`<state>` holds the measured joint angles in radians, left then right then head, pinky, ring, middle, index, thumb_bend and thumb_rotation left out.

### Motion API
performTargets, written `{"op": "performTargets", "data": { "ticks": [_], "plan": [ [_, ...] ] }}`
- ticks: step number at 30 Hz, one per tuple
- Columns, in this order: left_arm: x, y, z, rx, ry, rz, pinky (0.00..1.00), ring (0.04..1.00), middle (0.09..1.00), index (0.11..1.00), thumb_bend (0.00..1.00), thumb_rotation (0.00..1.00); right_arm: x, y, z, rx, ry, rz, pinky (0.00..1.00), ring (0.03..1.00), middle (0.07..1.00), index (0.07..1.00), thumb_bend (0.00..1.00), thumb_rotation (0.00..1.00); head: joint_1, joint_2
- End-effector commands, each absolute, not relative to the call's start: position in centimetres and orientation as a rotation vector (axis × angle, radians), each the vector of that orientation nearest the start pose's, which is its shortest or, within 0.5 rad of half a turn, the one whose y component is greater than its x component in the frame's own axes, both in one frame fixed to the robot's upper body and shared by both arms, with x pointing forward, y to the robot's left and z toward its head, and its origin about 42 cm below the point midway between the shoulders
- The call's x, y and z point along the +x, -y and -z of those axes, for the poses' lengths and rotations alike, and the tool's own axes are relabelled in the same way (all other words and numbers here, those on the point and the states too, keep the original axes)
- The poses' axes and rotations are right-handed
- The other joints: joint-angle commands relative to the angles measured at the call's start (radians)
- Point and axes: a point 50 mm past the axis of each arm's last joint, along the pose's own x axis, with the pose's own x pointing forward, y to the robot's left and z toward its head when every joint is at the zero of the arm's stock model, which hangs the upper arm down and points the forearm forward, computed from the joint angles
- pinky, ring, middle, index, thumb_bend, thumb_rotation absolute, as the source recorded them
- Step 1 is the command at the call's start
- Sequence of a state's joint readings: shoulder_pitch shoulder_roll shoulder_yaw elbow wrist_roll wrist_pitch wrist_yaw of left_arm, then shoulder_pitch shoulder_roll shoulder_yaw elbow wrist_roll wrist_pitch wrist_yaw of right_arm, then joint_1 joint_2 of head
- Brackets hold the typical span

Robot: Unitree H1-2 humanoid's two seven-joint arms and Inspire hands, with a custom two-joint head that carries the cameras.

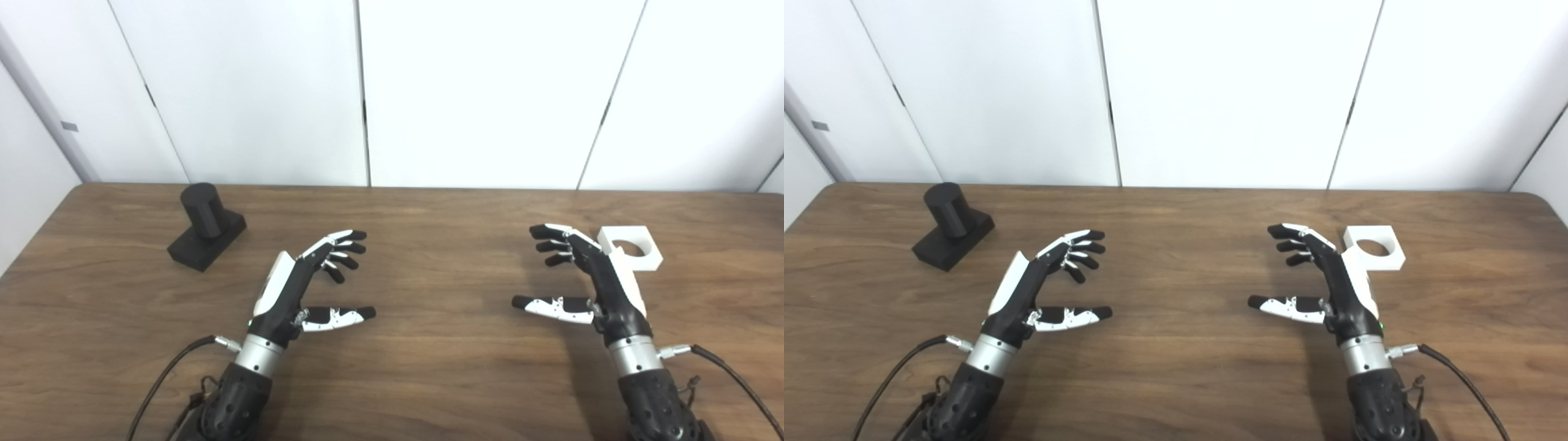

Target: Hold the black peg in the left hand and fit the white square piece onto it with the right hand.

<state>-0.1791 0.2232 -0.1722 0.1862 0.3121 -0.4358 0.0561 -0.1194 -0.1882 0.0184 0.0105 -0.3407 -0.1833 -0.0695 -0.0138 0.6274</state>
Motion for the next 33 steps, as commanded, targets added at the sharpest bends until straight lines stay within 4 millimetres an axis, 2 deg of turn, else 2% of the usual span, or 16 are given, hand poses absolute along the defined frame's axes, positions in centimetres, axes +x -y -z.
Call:
{"op": "performTargets", "data": {
  "ticks": [1,12,16,17,18,19,23,28,33],
  "plan": [
    [33.4,-22.6,-13.0,0.514,0.488,0.239,0.49,0.637,0.731,0.796,0.76,0.0,32.7,25.5,-16.3,-0.515,0.41,0.007,0.61,0.699,0.742,0.723,0.71,0.0,0.001,0.0],
    [33.4,-22.4,-13.1,0.514,0.488,0.241,0.5,0.648,0.736,0.795,0.77,0.0,32.6,25.5,-16.4,-0.515,0.403,0.0,0.6,0.707,0.749,0.721,0.71,0.0,0.013,0.001],
    [33.5,-22.0,-12.9,0.508,0.483,0.249,0.5,0.648,0.734,0.796,0.76,0.0,32.6,25.8,-16.4,-0.52,0.399,0.001,0.61,0.704,0.745,0.722,0.71,0.0,0.097,-0.016],
    [33.5,-21.8,-12.8,0.507,0.483,0.25,0.5,0.645,0.731,0.793,0.76,0.0,32.6,26.0,-16.4,-0.519,0.397,0.0,0.62,0.707,0.746,0.724,0.7,0.0,0.144,-0.029],
    [33.6,-21.7,-12.7,0.507,0.483,0.249,0.49,0.64,0.727,0.789,0.76,0.0,32.6,26.1,-16.3,-0.517,0.396,0.0,0.62,0.708,0.746,0.726,0.7,0.0,0.144,-0.029],
    [33.6,-21.4,-12.6,0.51,0.484,0.247,0.49,0.638,0.725,0.787,0.76,0.0,32.5,26.3,-16.3,-0.514,0.396,-0.002,0.62,0.708,0.746,0.727,0.7,0.0,0.193,-0.042],
    [33.7,-20.2,-12.1,0.505,0.471,0.249,0.49,0.644,0.727,0.783,0.77,0.0,32.4,27.1,-16.3,-0.494,0.391,-0.007,0.63,0.725,0.751,0.728,0.7,0.0,0.299,-0.067],
    [33.9,-19.0,-11.6,0.5,0.461,0.249,0.5,0.633,0.72,0.774,0.78,0.0,32.2,27.5,-16.5,-0.482,0.37,-0.003,0.66,0.741,0.759,0.74,0.69,0.0,0.364,-0.089],
    [34.0,-18.4,-11.3,0.511,0.462,0.25,0.48,0.624,0.718,0.778,0.76,0.0,32.0,27.4,-16.9,-0.48,0.359,-0.002,0.65,0.746,0.768,0.743,0.68,0.0,0.366,-0.097]
  ]
}}
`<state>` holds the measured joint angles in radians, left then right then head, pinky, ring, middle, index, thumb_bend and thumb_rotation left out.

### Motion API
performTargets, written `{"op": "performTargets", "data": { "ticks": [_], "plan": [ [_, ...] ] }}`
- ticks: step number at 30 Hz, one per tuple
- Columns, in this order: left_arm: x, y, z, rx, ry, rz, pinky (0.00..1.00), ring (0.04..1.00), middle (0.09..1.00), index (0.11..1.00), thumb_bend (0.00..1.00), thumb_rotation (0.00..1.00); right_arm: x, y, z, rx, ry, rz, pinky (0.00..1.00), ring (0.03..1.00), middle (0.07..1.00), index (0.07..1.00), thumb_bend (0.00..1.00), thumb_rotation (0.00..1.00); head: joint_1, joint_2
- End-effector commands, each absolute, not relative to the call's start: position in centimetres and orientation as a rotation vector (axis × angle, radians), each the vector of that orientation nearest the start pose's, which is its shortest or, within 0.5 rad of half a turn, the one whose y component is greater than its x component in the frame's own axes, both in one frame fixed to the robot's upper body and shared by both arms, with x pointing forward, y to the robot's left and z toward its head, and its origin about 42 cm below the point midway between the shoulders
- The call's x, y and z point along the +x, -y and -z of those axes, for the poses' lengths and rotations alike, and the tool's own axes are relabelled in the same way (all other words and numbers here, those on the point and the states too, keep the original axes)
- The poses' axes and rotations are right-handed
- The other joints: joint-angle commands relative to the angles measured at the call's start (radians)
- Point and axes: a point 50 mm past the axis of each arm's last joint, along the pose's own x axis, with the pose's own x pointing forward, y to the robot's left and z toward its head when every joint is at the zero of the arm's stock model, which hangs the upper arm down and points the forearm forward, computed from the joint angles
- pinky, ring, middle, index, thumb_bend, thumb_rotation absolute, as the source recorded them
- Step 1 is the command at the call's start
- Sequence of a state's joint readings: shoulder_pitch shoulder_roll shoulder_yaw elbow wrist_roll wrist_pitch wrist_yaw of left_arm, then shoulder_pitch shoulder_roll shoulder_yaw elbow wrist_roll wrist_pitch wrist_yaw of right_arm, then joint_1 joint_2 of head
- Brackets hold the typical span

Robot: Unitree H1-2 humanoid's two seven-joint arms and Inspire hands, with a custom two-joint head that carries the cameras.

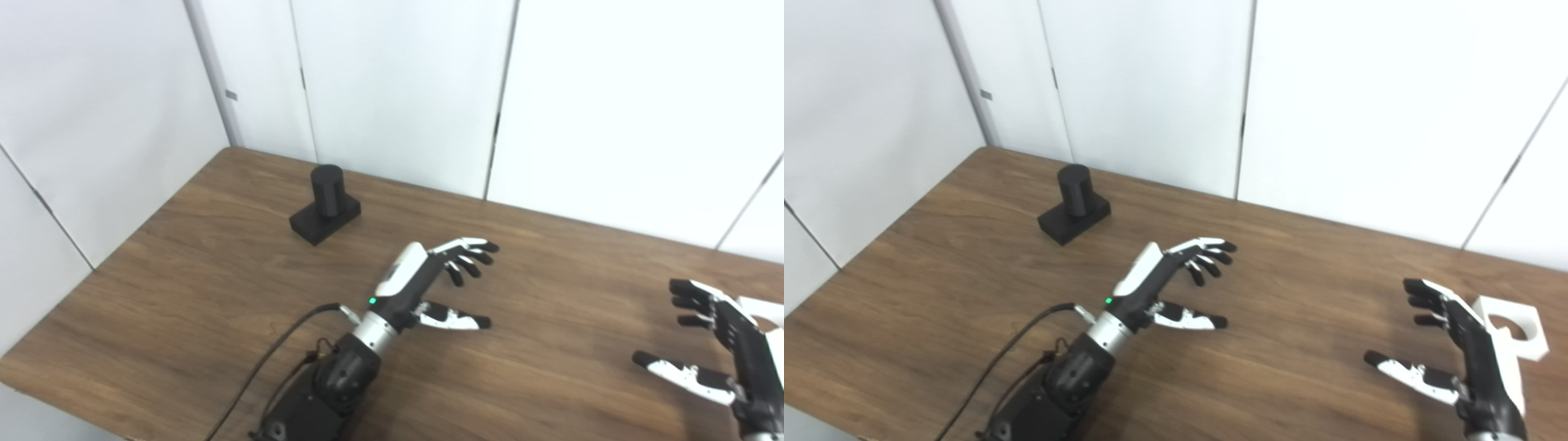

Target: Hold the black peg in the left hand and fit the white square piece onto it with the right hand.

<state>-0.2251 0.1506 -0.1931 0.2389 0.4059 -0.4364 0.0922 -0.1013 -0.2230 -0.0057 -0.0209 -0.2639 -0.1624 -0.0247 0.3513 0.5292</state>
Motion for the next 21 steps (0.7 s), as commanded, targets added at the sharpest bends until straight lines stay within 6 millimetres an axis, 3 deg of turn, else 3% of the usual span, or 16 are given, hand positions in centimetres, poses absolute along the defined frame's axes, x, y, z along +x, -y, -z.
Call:
{"op": "performTargets", "data": {
  "ticks": [1,21],
  "plan": [
    [34.0,-18.38,-11.27,0.508,0.461,0.248,0.48,0.621,0.717,0.776,0.76,0.0,32.0,27.33,-16.95,-0.477,0.358,-0.003,0.65,0.746,0.769,0.744,0.68,0.0,0.001,0.001],
    [34.29,-18.33,-11.2,0.54,0.465,0.229,0.48,0.606,0.702,0.726,0.76,0.0,31.76,26.71,-17.87,-0.46,0.356,-0.022,0.64,0.736,0.755,0.722,0.69,0.0,0.004,-0.014]
  ]
}}
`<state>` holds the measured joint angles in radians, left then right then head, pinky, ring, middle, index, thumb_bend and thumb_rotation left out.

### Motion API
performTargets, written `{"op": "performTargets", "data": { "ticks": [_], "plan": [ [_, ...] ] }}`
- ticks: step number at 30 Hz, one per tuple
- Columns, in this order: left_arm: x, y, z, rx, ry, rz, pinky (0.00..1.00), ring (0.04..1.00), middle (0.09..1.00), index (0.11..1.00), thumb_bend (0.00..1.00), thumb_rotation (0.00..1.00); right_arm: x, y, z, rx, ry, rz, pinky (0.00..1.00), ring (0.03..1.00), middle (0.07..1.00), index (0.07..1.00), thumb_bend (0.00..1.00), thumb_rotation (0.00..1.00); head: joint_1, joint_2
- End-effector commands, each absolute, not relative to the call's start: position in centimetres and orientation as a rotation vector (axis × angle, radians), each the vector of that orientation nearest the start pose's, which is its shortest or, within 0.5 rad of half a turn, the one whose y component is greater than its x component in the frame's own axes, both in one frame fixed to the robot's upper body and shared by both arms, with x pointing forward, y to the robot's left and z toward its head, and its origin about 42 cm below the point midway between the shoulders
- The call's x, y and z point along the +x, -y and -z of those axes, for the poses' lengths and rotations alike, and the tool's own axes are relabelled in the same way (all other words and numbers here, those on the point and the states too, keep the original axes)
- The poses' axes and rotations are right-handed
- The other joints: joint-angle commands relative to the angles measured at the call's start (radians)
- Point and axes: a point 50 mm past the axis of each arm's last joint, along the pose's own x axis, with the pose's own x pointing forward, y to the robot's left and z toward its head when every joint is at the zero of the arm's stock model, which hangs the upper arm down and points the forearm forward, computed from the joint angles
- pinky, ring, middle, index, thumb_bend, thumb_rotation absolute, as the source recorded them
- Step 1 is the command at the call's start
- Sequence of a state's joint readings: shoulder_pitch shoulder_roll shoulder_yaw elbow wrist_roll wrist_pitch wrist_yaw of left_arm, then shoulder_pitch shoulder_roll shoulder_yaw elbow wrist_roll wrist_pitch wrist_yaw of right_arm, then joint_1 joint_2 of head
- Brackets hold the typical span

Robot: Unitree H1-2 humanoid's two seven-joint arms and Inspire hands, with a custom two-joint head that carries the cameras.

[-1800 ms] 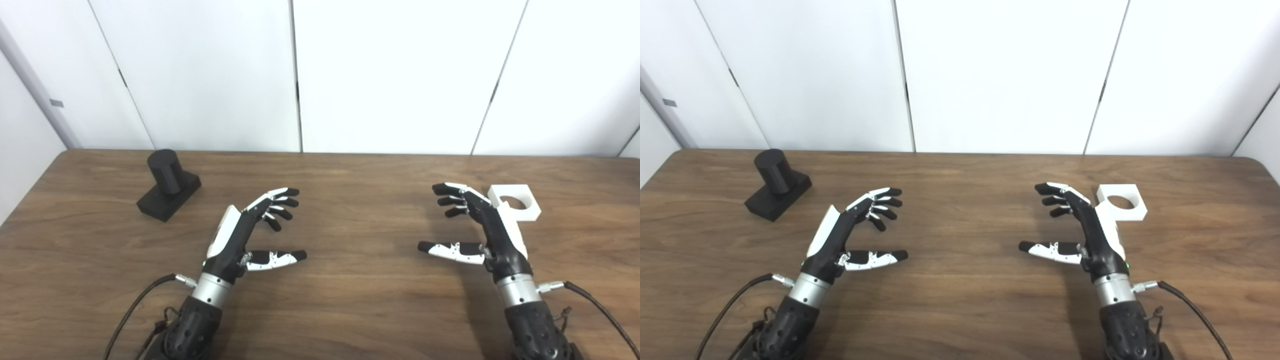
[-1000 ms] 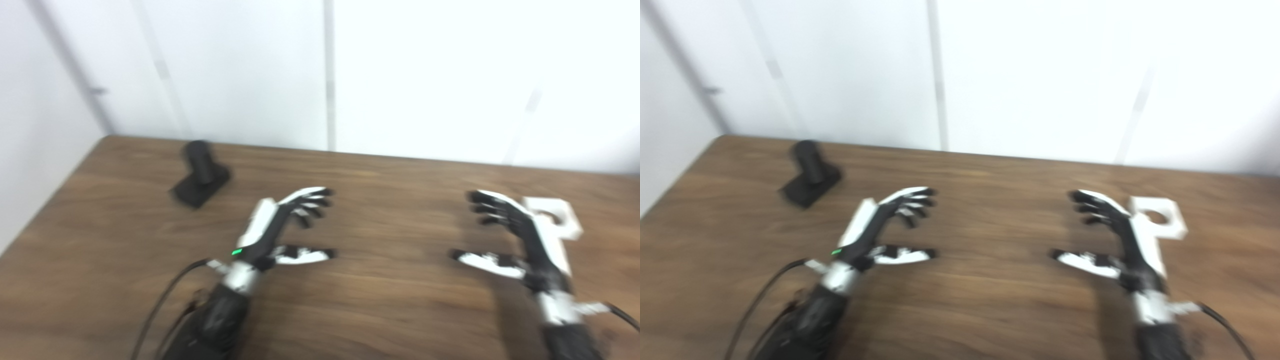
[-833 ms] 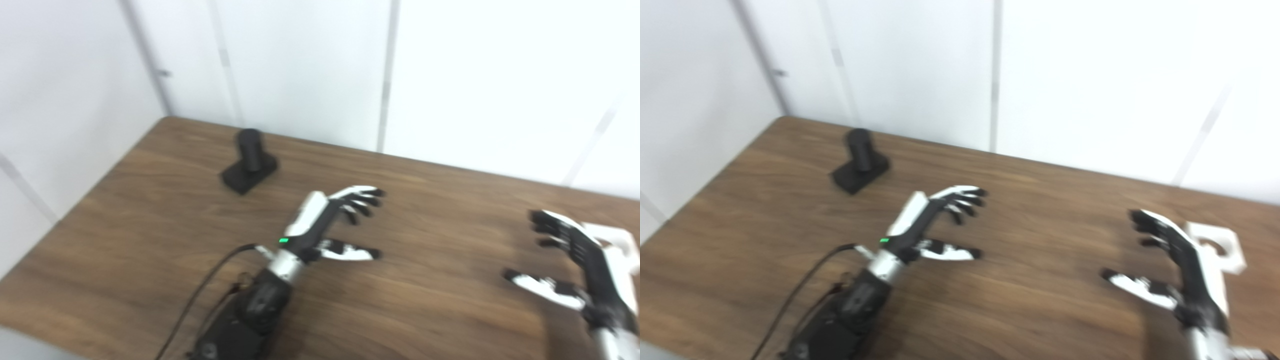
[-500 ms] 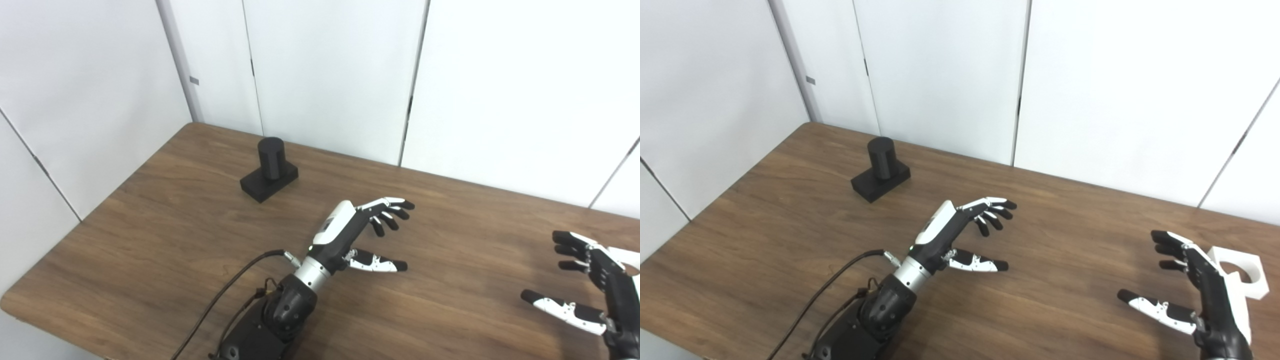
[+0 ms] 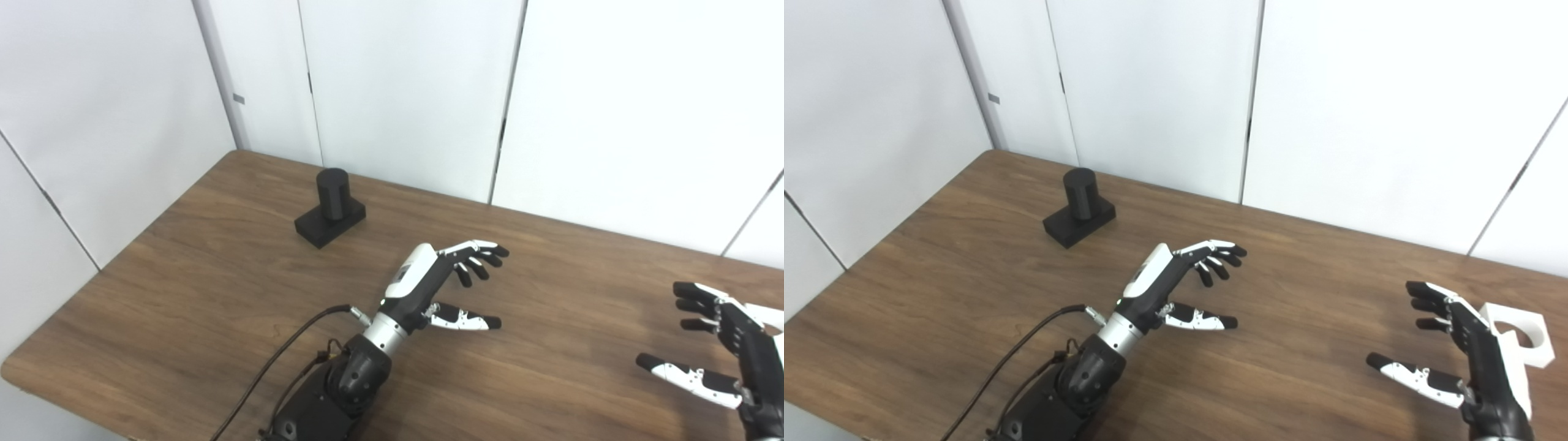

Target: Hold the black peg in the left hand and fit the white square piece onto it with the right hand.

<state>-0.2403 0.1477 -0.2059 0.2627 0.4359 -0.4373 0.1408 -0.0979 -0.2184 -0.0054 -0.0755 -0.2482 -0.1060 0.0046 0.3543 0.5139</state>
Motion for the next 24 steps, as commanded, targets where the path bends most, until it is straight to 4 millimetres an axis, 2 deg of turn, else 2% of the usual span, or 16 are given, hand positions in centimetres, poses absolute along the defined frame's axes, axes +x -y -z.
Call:
{"op": "performTargets", "data": {
  "ticks": [1,8,12,17,21,24],
  "plan": [
    [34.3,-18.5,-11.5,0.553,0.468,0.216,0.48,0.609,0.7,0.719,0.76,0.01,31.8,26.7,-17.9,-0.459,0.354,-0.021,0.64,0.736,0.756,0.721,0.69,0.0,0.0,0.0],
    [34.9,-20.2,-14.3,0.573,0.529,0.113,0.57,0.687,0.729,0.682,0.75,0.06,31.8,26.6,-18.1,-0.457,0.355,-0.02,0.63,0.73,0.752,0.717,0.69,0.0,0.005,-0.011],
    [35.6,-21.8,-16.1,0.616,0.539,0.139,0.61,0.697,0.722,0.682,0.72,0.09,31.8,26.7,-18.1,-0.46,0.355,-0.022,0.63,0.729,0.754,0.722,0.69,0.0,0.011,-0.013],
    [36.6,-23.8,-18.1,0.682,0.534,0.154,0.58,0.683,0.715,0.683,0.75,0.08,31.7,26.9,-18.3,-0.457,0.355,-0.023,0.64,0.739,0.759,0.721,0.68,0.0,0.014,-0.013],
    [36.7,-25.7,-19.3,0.712,0.526,0.09,0.6,0.704,0.733,0.708,0.78,0.01,31.6,26.8,-18.4,-0.458,0.345,-0.026,0.64,0.731,0.763,0.729,0.67,0.0,0.023,-0.013],
    [36.7,-26.6,-20.0,0.733,0.529,0.03,0.59,0.715,0.752,0.73,0.79,0.01,31.7,26.9,-18.3,-0.461,0.354,-0.026,0.63,0.724,0.757,0.725,0.67,0.0,0.025,-0.012]
  ]
}}
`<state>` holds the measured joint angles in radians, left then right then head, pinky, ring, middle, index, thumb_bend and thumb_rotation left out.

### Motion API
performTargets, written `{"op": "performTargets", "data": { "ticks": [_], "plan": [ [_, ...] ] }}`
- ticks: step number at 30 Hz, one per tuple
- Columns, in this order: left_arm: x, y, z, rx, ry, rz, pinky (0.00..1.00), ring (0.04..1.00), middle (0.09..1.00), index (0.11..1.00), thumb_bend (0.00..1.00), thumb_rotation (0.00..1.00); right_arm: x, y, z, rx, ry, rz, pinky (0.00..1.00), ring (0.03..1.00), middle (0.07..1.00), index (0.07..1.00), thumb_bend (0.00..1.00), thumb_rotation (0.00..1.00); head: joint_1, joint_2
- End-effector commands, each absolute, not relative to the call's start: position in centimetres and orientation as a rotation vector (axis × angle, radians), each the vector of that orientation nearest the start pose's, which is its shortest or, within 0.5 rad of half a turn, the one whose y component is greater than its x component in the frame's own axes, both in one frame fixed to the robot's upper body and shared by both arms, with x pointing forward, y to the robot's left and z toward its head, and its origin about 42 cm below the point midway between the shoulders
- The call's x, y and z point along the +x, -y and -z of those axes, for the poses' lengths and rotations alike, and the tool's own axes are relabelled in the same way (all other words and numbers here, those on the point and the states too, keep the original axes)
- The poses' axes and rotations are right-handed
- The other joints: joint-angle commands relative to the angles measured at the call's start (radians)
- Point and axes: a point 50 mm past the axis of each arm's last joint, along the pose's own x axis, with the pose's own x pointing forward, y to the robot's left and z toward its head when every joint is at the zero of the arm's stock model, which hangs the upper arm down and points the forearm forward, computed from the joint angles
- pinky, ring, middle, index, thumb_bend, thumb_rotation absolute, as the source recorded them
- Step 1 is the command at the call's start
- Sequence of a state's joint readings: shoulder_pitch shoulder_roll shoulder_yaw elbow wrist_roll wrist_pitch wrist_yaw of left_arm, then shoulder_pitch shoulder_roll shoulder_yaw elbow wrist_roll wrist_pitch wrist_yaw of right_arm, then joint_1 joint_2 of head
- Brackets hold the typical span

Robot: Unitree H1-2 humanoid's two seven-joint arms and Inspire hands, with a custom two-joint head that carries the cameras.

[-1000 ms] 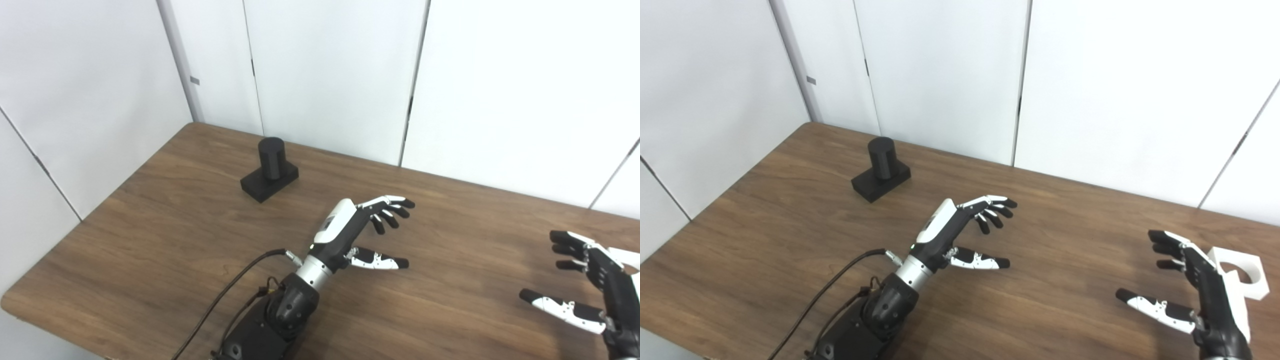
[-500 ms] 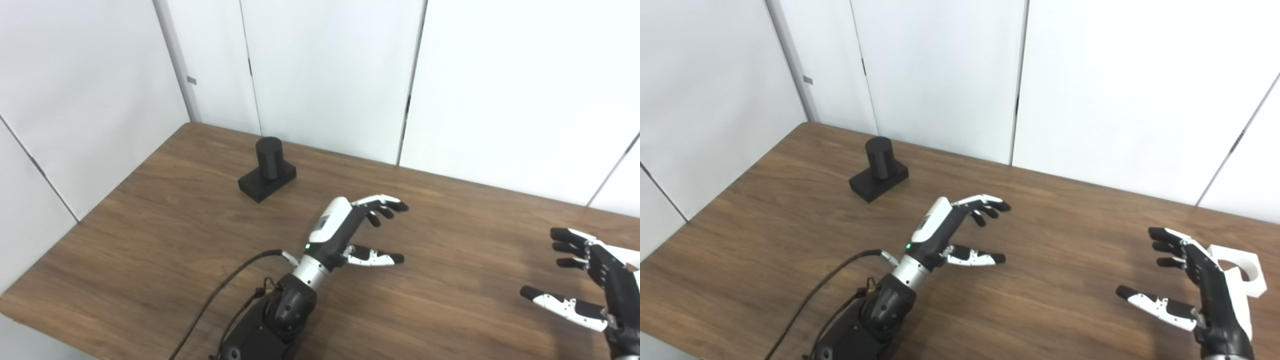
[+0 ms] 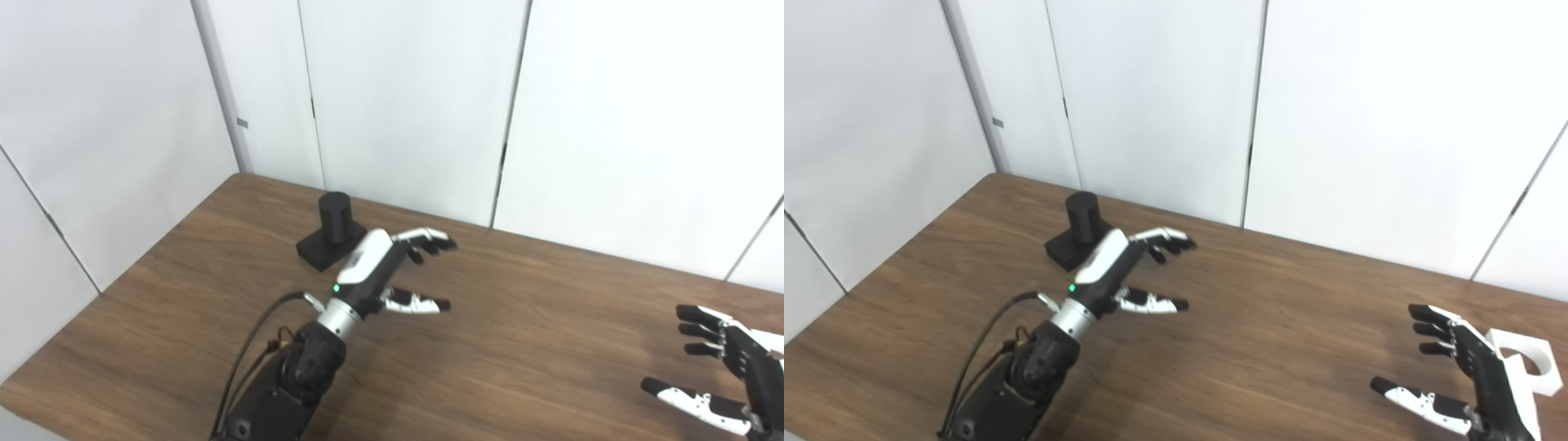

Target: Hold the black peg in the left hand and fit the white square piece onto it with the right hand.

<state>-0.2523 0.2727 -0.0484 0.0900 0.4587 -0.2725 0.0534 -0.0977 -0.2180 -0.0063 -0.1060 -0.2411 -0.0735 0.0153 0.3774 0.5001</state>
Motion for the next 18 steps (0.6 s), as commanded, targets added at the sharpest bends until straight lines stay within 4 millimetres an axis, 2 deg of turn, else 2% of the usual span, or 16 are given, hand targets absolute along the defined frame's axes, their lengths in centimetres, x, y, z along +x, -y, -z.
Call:
{"op": "performTargets", "data": {
  "ticks": [1,7,11,14,18],
  "plan": [
    [36.7,-26.9,-20.3,0.739,0.534,0.009,0.6,0.724,0.763,0.744,0.79,0.01,31.7,26.9,-18.3,-0.462,0.365,-0.03,0.63,0.725,0.755,0.723,0.68,0.0,0.002,0.003],
    [37.0,-29.3,-21.4,0.773,0.522,-0.103,0.67,0.789,0.803,0.818,0.8,0.09,31.7,26.9,-18.6,-0.461,0.37,-0.033,0.61,0.711,0.742,0.709,0.69,0.0,0.01,0.006],
    [37.3,-30.5,-21.9,0.8,0.503,-0.182,0.66,0.826,0.838,0.833,0.8,0.1,31.6,26.9,-18.7,-0.47,0.371,-0.031,0.62,0.717,0.747,0.714,0.68,0.0,0.011,0.004],
    [37.6,-31.3,-22.0,0.818,0.496,-0.23,0.68,0.845,0.863,0.849,0.79,0.13,31.5,27.0,-18.8,-0.522,0.379,-0.017,0.6,0.691,0.725,0.702,0.71,0.0,0.012,0.004],
    [38.3,-32.8,-22.3,0.866,0.501,-0.309,0.77,0.877,0.881,0.867,0.8,0.17,31.5,27.1,-18.7,-0.533,0.381,-0.01,0.6,0.683,0.717,0.704,0.71,0.0,0.01,0.006]
  ]
}}
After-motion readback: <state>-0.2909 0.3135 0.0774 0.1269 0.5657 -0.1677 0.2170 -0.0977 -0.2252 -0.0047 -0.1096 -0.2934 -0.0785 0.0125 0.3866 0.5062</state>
